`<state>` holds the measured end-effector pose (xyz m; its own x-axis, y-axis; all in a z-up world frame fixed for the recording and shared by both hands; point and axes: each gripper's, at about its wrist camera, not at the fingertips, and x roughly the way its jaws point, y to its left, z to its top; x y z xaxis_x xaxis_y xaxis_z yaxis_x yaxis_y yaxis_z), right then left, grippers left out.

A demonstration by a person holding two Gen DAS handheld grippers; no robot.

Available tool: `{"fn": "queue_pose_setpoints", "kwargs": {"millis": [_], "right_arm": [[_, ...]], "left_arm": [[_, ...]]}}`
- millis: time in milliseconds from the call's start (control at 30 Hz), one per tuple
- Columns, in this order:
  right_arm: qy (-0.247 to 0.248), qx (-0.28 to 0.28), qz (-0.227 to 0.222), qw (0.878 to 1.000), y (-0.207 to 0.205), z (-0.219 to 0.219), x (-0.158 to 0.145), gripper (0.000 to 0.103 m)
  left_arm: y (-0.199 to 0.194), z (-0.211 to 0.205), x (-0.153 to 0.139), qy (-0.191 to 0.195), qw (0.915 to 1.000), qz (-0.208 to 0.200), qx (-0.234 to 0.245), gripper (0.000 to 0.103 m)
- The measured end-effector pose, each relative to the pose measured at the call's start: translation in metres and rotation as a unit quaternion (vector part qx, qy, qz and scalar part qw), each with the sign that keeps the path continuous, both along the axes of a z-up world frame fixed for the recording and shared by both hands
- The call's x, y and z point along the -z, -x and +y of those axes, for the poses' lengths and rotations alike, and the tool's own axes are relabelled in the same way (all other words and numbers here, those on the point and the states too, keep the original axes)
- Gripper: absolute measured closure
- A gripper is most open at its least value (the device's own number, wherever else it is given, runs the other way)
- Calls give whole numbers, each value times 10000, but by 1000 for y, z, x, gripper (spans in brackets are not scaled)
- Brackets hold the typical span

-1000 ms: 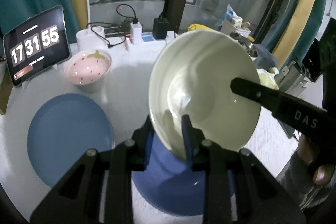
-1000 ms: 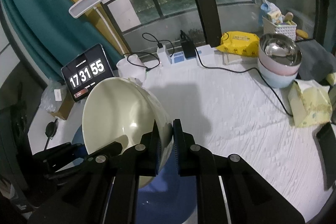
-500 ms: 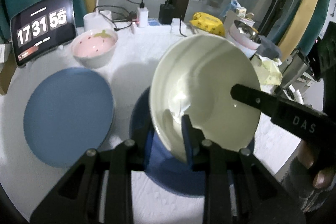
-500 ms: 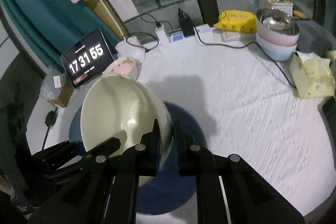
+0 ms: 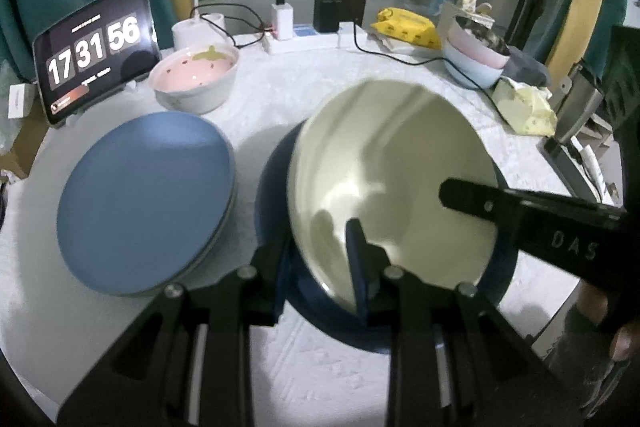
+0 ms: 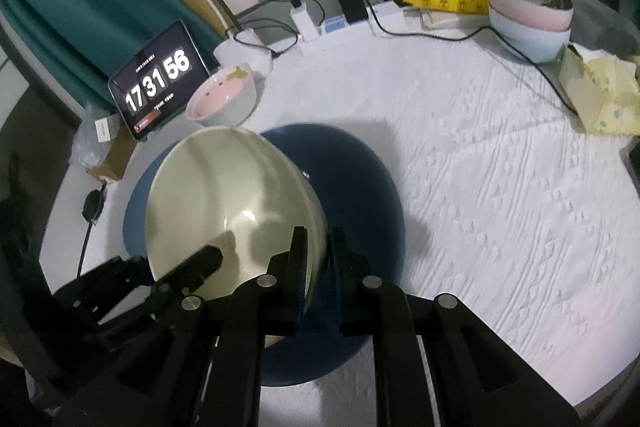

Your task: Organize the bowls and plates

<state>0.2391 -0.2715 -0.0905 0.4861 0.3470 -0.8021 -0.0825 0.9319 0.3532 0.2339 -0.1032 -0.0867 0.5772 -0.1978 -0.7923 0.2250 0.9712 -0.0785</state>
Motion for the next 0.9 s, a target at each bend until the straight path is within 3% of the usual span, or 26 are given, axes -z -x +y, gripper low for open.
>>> {"fn": "queue_pose_setpoints", "kwargs": {"millis": [200,433,900], "right_arm": [[177,2,21,9998,1,2,1,91],[980,-23,-92,9951,2,13,3,90],[940,-35,-221,9953,-3,9,-3,84]], "left_arm": [[4,-6,0,-187,9997,-136,48,76],[8,-5,-1,-157,9997,-183,38,75],[11,-3,-7,-186,9995,-273,-1,75]]}}
